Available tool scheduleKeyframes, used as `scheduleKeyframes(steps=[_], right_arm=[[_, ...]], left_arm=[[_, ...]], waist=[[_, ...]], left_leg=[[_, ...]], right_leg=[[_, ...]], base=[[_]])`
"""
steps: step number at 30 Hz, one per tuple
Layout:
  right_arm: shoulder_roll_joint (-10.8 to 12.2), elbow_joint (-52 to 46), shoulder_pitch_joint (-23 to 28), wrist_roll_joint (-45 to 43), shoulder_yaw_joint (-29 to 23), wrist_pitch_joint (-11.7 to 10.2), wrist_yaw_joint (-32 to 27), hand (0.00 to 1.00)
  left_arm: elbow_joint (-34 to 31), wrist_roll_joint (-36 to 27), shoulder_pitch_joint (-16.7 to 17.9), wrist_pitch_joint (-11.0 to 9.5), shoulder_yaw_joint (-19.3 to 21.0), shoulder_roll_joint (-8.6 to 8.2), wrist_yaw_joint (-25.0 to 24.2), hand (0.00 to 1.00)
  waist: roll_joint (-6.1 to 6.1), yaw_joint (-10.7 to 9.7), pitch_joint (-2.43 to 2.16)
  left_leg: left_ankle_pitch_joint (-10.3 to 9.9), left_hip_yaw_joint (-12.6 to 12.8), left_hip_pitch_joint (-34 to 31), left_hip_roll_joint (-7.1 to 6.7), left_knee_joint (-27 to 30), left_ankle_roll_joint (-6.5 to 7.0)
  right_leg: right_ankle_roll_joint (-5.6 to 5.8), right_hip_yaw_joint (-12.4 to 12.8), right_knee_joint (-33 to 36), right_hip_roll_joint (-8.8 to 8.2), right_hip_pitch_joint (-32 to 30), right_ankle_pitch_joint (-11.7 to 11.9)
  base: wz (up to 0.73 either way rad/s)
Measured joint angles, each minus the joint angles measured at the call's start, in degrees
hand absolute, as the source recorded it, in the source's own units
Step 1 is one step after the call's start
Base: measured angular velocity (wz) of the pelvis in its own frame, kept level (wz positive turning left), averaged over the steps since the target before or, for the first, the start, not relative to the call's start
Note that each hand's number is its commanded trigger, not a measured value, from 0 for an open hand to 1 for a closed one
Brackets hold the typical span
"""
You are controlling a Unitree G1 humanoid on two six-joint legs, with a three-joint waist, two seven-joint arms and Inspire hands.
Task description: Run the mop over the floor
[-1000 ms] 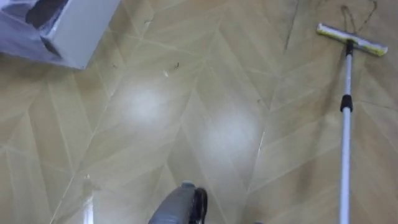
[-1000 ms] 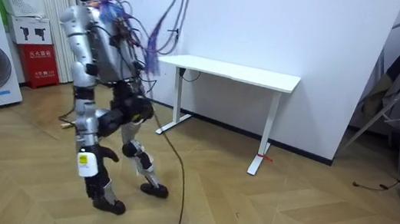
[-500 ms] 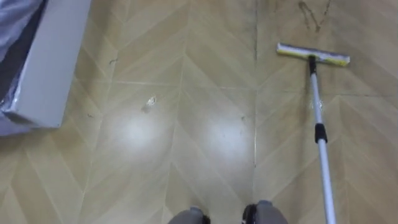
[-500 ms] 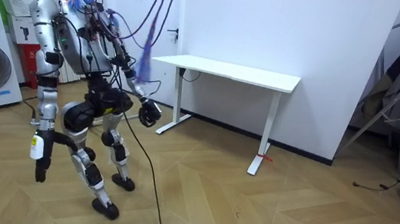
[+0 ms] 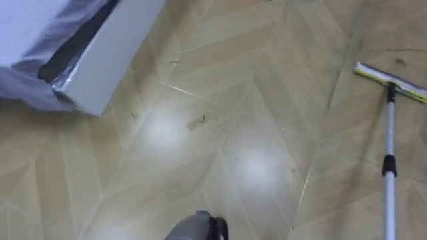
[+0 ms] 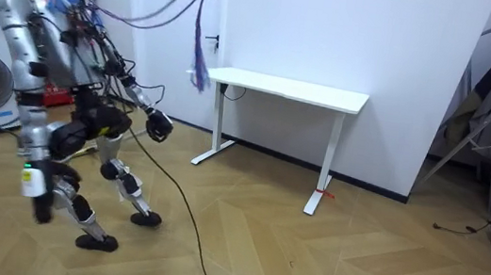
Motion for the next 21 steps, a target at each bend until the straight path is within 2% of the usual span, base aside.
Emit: scheduleKeyframes(steps=[1, 2, 3, 4, 5, 6, 7, 9, 11, 12, 13, 14, 15, 16, 17, 18, 19, 20, 21], right_arm=[[0.3, -0.2, -0.2, -0.5, 0.0, 0.0, -0.5, 1.00], [0.4, -0.2, -0.5, -0.6, 0.1, 0.0, -0.8, 1.00], [0.6, -0.3, -1.1, -1.1, 0.1, 0.2, -1.3, 1.00], [0.8, -0.3, -1.7, -1.5, 0.1, 0.4, -1.5, 1.00], [1.5, -0.4, -3.4, -2.8, 0.0, 1.4, -2.0, 1.00], [2.0, -0.5, -5.6, -3.5, 0.0, 3.0, -2.2, 1.00], [1.9, -0.6, -7.7, -4.0, -0.5, 4.5, -2.5, 1.00], [1.6, 0.2, -12.5, -5.5, -2.8, 6.5, -3.1, 1.00], [0.1, 0.2, -17.4, -6.6, -3.9, 6.9, -3.0, 1.00], [-1.5, 0.1, -21.0, -6.8, -4.1, 6.5, -2.9, 1.00], [-2.9, -0.1, -23.5, -6.7, -4.1, 5.2, -2.6, 1.00], [-3.5, -0.6, -24.4, -6.6, -3.9, 4.0, -2.3, 1.00], [-4.2, -1.4, -25.7, -5.8, -3.6, 1.8, -2.1, 1.00], [-4.9, -2.3, -26.2, -4.8, -3.0, 0.1, -1.3, 1.00], [-4.9, -2.6, -26.3, -4.4, -2.7, -0.5, -0.8, 1.00], [-4.8, -2.7, -25.9, -3.0, -2.2, -0.9, -0.1, 1.00], [-4.7, -2.6, -23.8, -1.2, -2.5, -0.9, 0.6, 1.00], [-4.7, -2.6, -22.2, -0.2, -2.9, -0.9, 0.8, 1.00], [-4.6, -2.0, -18.9, 1.2, -3.4, -1.0, 0.9, 1.00]], left_arm=[[0.0, -0.7, -0.8, -0.4, -0.2, -0.22, 0.7, 0.00], [0.0, -1.1, -0.8, -0.8, -0.6, -0.42, 1.0, 0.00], [0.1, -1.8, -0.8, -0.9, -1.0, -0.83, 1.1, 0.00], [0.2, -2.3, -0.7, -0.9, -1.0, -0.85, 1.1, 0.00], [0.3, -2.2, -0.6, -0.8, -1.1, -0.63, 1.4, 0.00], [0.4, -2.3, -0.6, -0.3, -1.5, -0.12, 1.5, 0.00], [0.4, -2.2, -0.8, -0.1, -1.6, -0.15, 1.5, 0.00], [0.4, -3.4, -0.8, 0.5, -2.2, 0.48, 1.6, 0.00], [0.4, -4.4, -0.8, 1.3, -3.0, 1.35, 1.4, 0.00], [0.3, -4.5, -0.8, 1.7, -4.4, 2.32, 1.3, 0.00], [0.1, -4.6, -0.7, 2.2, -4.7, 3.32, 1.3, 0.00], [0.0, -4.6, -0.7, 2.5, -4.9, 3.86, 1.3, 0.00], [-0.1, -4.2, -0.7, 2.9, -5.4, 4.81, 1.3, 0.00], [0.0, -4.2, -0.4, 3.5, -5.6, 5.28, 1.2, 0.00], [0.0, -4.1, 0.0, 3.7, -5.6, 5.30, 1.1, 0.00], [-0.3, -3.8, 0.9, 3.9, -5.5, 5.24, 0.6, 0.00], [-0.8, -3.4, 1.3, 4.2, -5.4, 5.04, -0.4, 0.00], [-1.5, -2.9, 1.1, 4.3, -5.4, 4.79, -1.0, 0.00], [-2.0, -1.9, 1.2, 3.9, -5.5, 4.37, -2.4, 0.00]], waist=[[0.66, -0.4, 0.39], [1.21, -0.5, 0.43], [2.24, -0.6, 0.52], [2.21, -0.6, 0.69], [2.63, -0.7, 0.71], [2.29, -1.2, 0.99], [2.95, -1.3, 0.99], [2.81, -1.1, 1.05], [1.90, -0.7, 1.21], [1.07, -0.3, 1.65], [-0.12, 0.0, 1.81], [-0.66, 0.5, 1.63], [-1.78, 1.5, 1.64], [-2.77, 2.8, 1.37], [-2.96, 3.1, 1.41], [-3.00, 3.2, 1.69], [-3.34, 3.0, 1.51], [-3.09, 2.8, 1.45], [-2.80, 2.9, 1.21]], left_leg=[[-0.2, -2.3, 0.8, -0.58, -0.8, -0.32], [-0.2, -3.4, 1.4, -0.60, -1.3, -0.51], [-0.2, -4.8, 2.8, -0.68, -2.5, -0.89], [-0.2, -5.3, 3.6, -0.80, -3.3, -1.07], [-0.2, -6.8, 4.4, -1.34, -4.0, -1.52], [-0.5, -8.8, 4.5, -2.62, -3.8, -2.15], [-0.7, -10.7, 4.4, -3.37, -3.3, -2.62], [-0.6, -11.6, 4.5, -3.82, -2.5, -3.23], [-1.0, -11.5, 3.7, -4.09, 0.9, -4.34], [-1.5, -10.1, 2.3, -3.54, 5.0, -5.12], [-1.3, -8.0, 0.4, -2.45, 9.5, -5.48], [-1.0, -7.1, -0.6, -1.87, 11.7, -6.10], [-0.3, -5.7, -2.1, -0.42, 15.6, -7.24], [0.4, -5.5, -3.4, 0.74, 18.9, -8.08], [1.6, -5.7, -4.3, 1.16, 20.9, -8.10], [2.6, -6.1, -6.5, 1.11, 22.4, -8.08], [1.9, -6.3, -6.9, -0.41, 15.9, -7.34], [2.1, -6.7, -6.9, -0.87, 11.8, -7.45], [3.6, -6.6, -6.2, -2.06, 4.3, -6.28]], right_leg=[[-0.27, -0.2, 0.6, 0.61, -2.3, -0.2], [-0.34, -0.2, -0.4, 1.17, -2.9, -0.2], [-0.44, -0.2, -5.1, 2.15, -2.8, -0.1], [-0.63, -0.3, -8.6, 2.50, -2.3, 0.0], [-0.79, -0.3, -14.4, 3.37, -1.1, 0.9], [-0.73, -0.9, -17.6, 3.72, 0.6, 4.1], [-1.54, -2.4, -17.8, 3.62, 1.8, 3.3], [-2.46, -5.2, -16.7, 2.33, 2.3, 2.2], [-3.13, -6.8, -13.8, 0.92, 2.5, -0.3], [-3.70, -7.6, -11.2, -0.21, 2.4, -2.9], [-4.19, -7.8, -8.4, -0.33, 2.0, -5.5], [-4.50, -7.8, -7.1, -0.25, 1.6, -6.5], [-5.30, -8.0, -5.3, 0.32, 1.7, -8.0], [-6.22, -8.0, -4.7, 1.37, 2.2, -8.9], [-6.42, -7.9, -4.7, 2.14, 2.9, -8.9], [-7.08, -7.4, -5.0, 3.10, 4.3, -9.7], [-7.15, -6.1, -6.1, 4.09, 5.6, -10.3], [-7.06, -5.6, -7.1, 4.50, 6.4, -10.5], [-6.51, -4.2, -8.8, 4.86, 7.2, -10.9]], base=[[-1.10], [-1.18], [-0.96], [-1.10], [-0.80], [-0.53], [-0.12], [0.24], [0.49], [0.65], [0.69], [0.68], [0.61], [0.59], [0.68], [1.00], [1.17], [1.34], [0.99]])
